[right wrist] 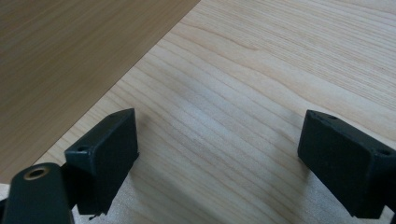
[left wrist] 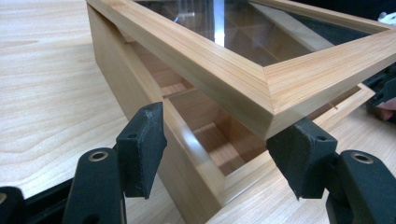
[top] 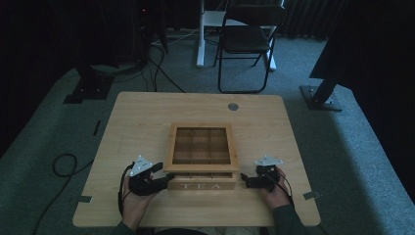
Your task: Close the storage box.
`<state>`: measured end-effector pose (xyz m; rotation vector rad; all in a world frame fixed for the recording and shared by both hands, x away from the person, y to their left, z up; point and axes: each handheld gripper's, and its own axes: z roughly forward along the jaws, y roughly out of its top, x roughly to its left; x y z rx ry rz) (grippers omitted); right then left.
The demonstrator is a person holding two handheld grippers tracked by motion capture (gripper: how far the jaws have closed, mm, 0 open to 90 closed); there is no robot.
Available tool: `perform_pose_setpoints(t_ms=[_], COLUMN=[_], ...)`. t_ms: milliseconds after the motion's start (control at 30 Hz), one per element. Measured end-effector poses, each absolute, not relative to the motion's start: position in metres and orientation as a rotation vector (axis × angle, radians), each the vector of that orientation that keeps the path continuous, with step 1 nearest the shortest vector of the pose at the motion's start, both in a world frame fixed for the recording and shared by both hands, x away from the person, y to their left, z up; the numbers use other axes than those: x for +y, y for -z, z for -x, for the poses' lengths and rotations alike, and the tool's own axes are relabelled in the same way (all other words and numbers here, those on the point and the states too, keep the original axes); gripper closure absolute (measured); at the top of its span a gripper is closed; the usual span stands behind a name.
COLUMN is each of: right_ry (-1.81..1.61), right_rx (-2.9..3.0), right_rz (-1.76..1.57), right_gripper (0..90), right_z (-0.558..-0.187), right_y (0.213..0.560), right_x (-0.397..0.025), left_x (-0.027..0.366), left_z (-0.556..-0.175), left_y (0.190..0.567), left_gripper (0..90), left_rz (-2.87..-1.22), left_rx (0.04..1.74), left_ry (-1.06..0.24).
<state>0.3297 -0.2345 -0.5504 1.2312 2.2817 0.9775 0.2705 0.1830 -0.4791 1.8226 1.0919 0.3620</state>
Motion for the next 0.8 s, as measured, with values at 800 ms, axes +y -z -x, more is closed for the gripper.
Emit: perform_pose_setpoints(t_ms=[800], right_ry=[-0.977], right_rx=[2.282], right_rz=[-1.232], right_gripper=[11.8], right_z=[-0.329], right_y=[0.55], right_x=[-0.234], left_x=[0.204], left_z=[-0.258], left_y=[0.497], left_gripper=[34.7], left_rz=[-1.747], left_rx=[1.178], left_ry=[-0.258])
